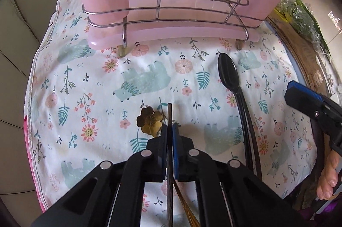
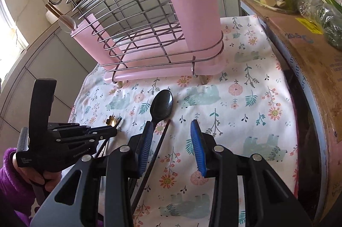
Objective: Organize utensils
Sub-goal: 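Close the left tool on a black chopstick while the right tool grasps the black spoon, then lift the black chopstick and black spoon up above the pink holder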
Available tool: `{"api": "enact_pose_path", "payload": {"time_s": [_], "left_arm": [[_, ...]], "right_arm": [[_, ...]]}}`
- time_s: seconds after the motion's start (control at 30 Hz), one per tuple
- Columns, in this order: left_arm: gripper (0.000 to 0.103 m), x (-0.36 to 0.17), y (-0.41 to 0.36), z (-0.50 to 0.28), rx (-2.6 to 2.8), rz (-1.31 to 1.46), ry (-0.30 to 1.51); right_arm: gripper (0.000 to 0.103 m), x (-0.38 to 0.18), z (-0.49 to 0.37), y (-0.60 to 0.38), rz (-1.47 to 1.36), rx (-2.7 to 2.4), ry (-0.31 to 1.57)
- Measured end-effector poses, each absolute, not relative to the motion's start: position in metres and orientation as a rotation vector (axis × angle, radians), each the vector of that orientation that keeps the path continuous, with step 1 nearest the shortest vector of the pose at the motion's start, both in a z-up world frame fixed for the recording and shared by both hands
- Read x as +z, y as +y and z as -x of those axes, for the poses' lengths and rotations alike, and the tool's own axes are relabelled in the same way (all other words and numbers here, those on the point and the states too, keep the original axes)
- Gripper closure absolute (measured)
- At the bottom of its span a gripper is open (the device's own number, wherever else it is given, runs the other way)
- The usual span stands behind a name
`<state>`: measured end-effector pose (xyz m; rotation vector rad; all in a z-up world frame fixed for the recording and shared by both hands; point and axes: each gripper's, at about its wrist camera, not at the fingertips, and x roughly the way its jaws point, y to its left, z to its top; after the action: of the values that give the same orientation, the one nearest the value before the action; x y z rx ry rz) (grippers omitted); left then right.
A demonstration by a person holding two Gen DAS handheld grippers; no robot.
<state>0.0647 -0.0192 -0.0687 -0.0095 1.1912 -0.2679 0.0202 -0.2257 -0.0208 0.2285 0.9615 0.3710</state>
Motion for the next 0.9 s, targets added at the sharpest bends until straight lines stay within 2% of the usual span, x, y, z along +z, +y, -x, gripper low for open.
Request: {"api": "enact_pose_path", "payload": {"time_s": [0.27, 0.47, 0.63, 0.67, 0.8, 0.9], "left_arm": [[0.099, -0.042, 0.005, -0.051, -0.309, 0.143, 1.097], [0.099, -0.03, 0.016, -0.047, -0.328, 0.183, 1.047], [0.099, -0.024, 0.027, -0.044, -0.331, 0.211, 1.029], [0.099, -0.023, 0.028, -0.044, -0.33, 0.216, 1.026], [0.099, -0.022, 0.029, -0.042, -0.324, 0.223, 1.003], [0.099, -0.016, 0.035, -0.039, -0.318, 0.234, 0.978]], "right_arm": [[0.076, -0.037, -0.038, -0.202, -0.306, 0.456, 1.074], [0.077, -0.065, -0.062, -0.194, -0.356, 0.445, 1.206], [0.086, -0.082, -0.075, -0.189, -0.409, 0.464, 1.266], [0.092, -0.084, -0.077, -0.188, -0.417, 0.462, 1.27], [0.099, -0.087, -0.08, -0.19, -0.467, 0.484, 1.265], [0.099, -0.081, -0.072, -0.195, -0.474, 0.498, 1.226]]}}
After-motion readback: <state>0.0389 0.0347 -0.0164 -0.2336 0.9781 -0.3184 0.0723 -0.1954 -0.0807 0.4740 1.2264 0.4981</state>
